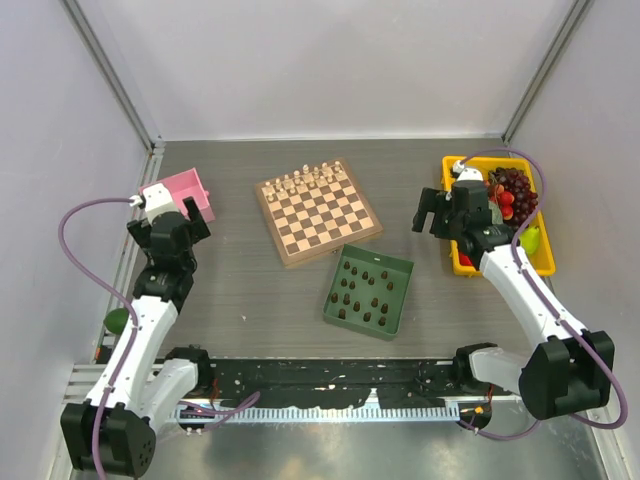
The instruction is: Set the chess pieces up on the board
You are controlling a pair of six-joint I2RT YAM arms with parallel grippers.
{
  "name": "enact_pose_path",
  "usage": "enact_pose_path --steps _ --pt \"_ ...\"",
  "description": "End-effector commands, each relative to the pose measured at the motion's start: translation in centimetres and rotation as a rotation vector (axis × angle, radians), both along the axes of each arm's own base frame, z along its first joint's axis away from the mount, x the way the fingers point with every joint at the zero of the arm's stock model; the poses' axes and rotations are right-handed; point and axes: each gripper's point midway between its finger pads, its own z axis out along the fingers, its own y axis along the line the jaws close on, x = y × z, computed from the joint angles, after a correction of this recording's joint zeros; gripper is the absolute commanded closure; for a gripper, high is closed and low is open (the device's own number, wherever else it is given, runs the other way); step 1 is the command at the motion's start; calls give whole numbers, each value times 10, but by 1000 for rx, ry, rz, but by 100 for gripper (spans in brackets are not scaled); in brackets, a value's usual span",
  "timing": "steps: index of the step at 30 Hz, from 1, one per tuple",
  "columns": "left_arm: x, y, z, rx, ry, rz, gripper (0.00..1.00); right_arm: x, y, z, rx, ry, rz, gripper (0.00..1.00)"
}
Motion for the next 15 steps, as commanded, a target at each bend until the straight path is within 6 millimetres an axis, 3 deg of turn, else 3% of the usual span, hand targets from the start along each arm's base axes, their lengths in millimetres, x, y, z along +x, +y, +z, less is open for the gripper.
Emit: enact_pose_path --steps 1,3,8,10,15 --pt "-3 13 22 -32 -34 116 1 8 -2 41 65 -119 -70 5" --pt "-2 5 25 -28 2 55 1 7 4 43 73 -127 -26 4" --pt "-17 -12 15 -89 133 -24 1 0 51 46 197 -99 227 4" --pt "-20 -18 15 -80 164 -77 1 -2 59 42 219 -55 259 4" --pt "-27 -35 21 -101 163 -192 1 -7 49 36 164 -9 200 5"
